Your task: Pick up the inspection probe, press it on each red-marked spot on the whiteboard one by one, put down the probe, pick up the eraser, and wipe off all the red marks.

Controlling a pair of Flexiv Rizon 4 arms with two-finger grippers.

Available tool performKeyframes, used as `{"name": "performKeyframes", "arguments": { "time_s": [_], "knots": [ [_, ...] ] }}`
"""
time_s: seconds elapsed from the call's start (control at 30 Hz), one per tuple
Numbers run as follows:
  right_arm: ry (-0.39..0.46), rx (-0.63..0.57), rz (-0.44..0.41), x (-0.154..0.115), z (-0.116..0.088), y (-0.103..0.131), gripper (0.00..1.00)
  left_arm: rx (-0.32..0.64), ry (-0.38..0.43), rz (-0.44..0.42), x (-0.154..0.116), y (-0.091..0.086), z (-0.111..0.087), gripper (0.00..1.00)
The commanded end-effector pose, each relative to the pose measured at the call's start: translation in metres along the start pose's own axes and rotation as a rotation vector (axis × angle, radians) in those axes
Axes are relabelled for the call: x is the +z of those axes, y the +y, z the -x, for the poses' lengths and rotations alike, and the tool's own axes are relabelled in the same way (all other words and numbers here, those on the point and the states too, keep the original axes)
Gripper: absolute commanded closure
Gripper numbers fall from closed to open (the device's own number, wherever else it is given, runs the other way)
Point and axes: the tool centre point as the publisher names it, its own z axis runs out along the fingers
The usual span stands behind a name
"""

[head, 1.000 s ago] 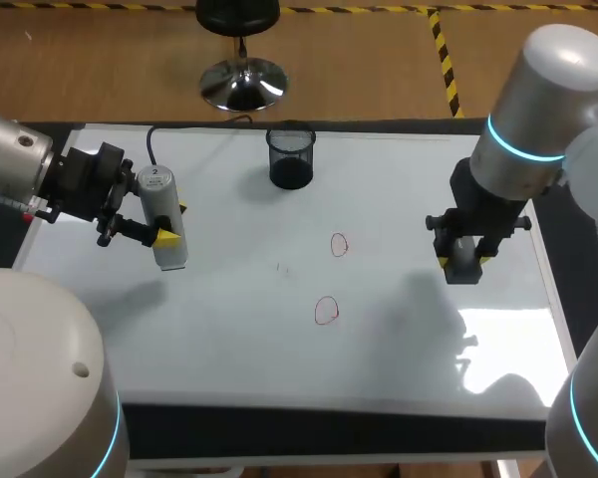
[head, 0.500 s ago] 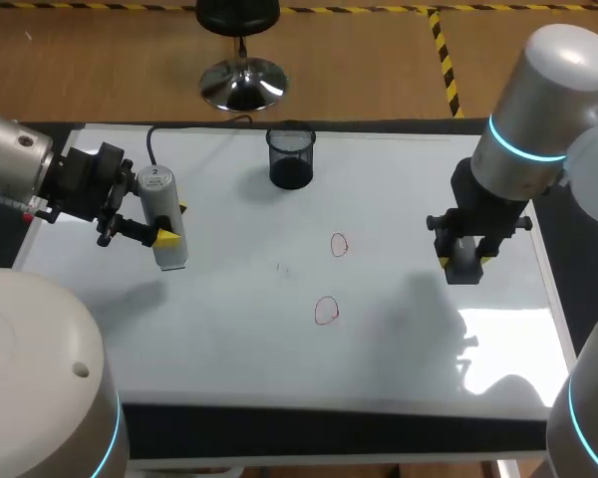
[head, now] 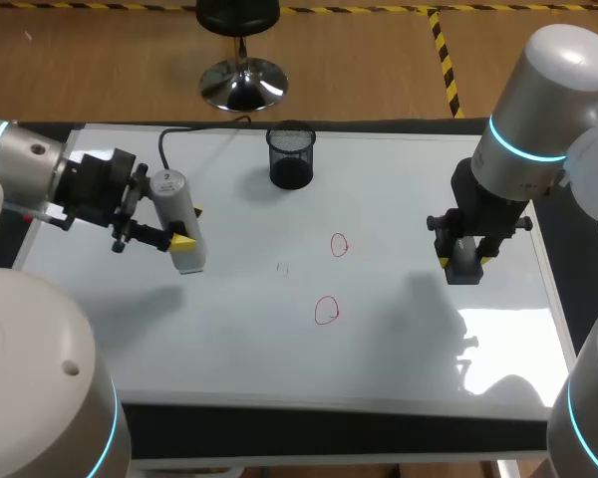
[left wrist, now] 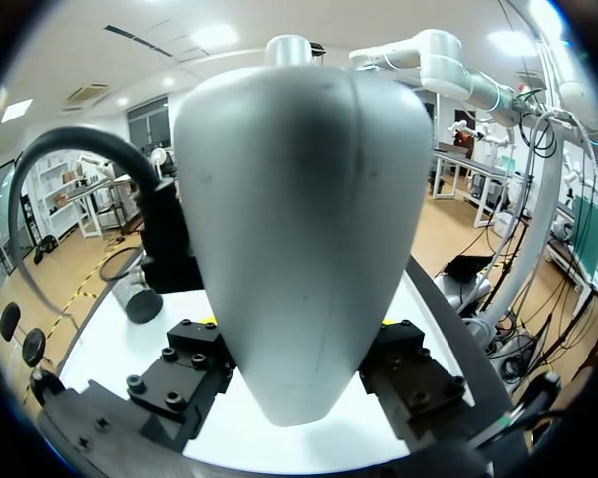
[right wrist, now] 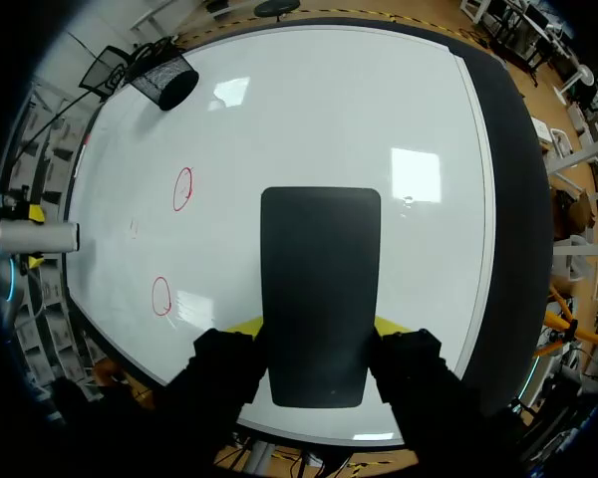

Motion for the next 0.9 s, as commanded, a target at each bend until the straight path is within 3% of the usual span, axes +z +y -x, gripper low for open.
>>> {"name": "performKeyframes", "arguments": {
  "time_s": [0.03, 0.53, 0.9],
  "knots": [
    [0.002, -0.001, 0.001, 0.000, 0.001, 0.000, 1.00, 0.008, 0.028, -0.016, 0.014, 0.000, 0.008, 1.00],
    [0.002, -0.001, 0.001, 0.000, 0.001, 0.000, 1.00, 0.024, 0.092, -0.036, 0.055, -0.010, 0.016, 1.00],
    [0.002, -0.001, 0.001, 0.000, 0.001, 0.000, 1.00, -0.003, 0.141, -0.034, 0.079, -0.028, 0.004, 1.00]
  ]
}}
